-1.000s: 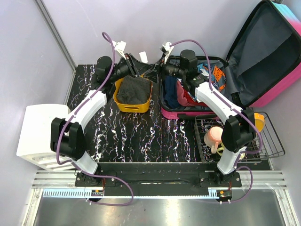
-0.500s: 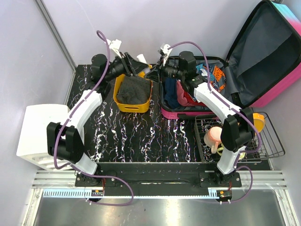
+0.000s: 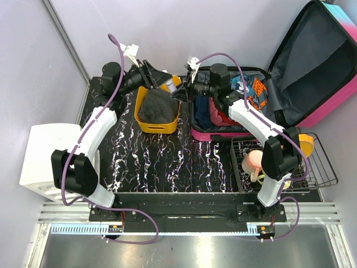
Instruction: Open, take out, and arrange the luggage
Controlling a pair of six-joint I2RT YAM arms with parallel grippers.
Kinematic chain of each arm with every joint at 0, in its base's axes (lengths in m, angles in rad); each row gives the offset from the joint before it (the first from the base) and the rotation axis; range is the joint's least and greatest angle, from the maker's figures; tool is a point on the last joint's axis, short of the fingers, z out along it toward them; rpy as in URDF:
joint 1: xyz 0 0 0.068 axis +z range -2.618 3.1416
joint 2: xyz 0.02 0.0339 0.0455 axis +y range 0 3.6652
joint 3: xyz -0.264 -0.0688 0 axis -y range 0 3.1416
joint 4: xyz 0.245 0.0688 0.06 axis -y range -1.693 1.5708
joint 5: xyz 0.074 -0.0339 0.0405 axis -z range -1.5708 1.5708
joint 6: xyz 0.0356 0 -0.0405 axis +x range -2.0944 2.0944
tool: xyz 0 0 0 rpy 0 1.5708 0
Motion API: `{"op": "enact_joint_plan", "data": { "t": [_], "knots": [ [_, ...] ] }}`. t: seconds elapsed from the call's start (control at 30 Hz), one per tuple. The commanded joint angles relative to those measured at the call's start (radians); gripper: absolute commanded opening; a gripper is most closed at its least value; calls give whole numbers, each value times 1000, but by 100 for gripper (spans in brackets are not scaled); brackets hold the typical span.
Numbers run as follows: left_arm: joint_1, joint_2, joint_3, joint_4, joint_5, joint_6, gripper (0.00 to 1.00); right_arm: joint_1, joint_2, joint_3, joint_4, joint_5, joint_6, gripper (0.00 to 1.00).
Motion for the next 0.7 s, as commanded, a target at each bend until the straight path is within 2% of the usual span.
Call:
{"op": "enact_joint_plan", "data": {
  "t": [0.0, 0.03, 0.1, 0.13, 0.17, 0.2, 0.23, 0.43, 0.47, 0.67],
  "knots": [
    [1, -26, 29, 37, 18, -8, 61, 26, -56, 26, 56, -43, -29, 0],
    [-1, -26, 27, 37, 19, -8, 48, 28, -57, 24, 56, -46, -28, 0],
    [1, -29, 24, 35, 28, -10, 30, 31, -60, 21, 61, -44, -27, 0],
    [-1, -33, 20, 34, 31, -11, 18, 31, -60, 21, 62, -43, -27, 0],
    [1, -38, 15, 31, 25, -14, 12, 31, -62, 20, 68, -38, -13, 1],
    [8, -55, 0, 27, 21, -14, 6, 31, -62, 27, 70, -23, 4, 24],
    [13, -64, -6, 27, 22, -17, 0, 29, -59, 33, 65, -15, 16, 42],
    [103, -161, -14, -117, 28, 81, 0, 32, -64, 38, 50, 19, 44, 88],
    [123, -173, -17, -136, 39, 98, 0, 31, -64, 36, 51, 20, 48, 93],
    [316, -303, -22, -345, 59, 229, 0, 31, -48, 44, 42, -4, 48, 97]
  ]
}}
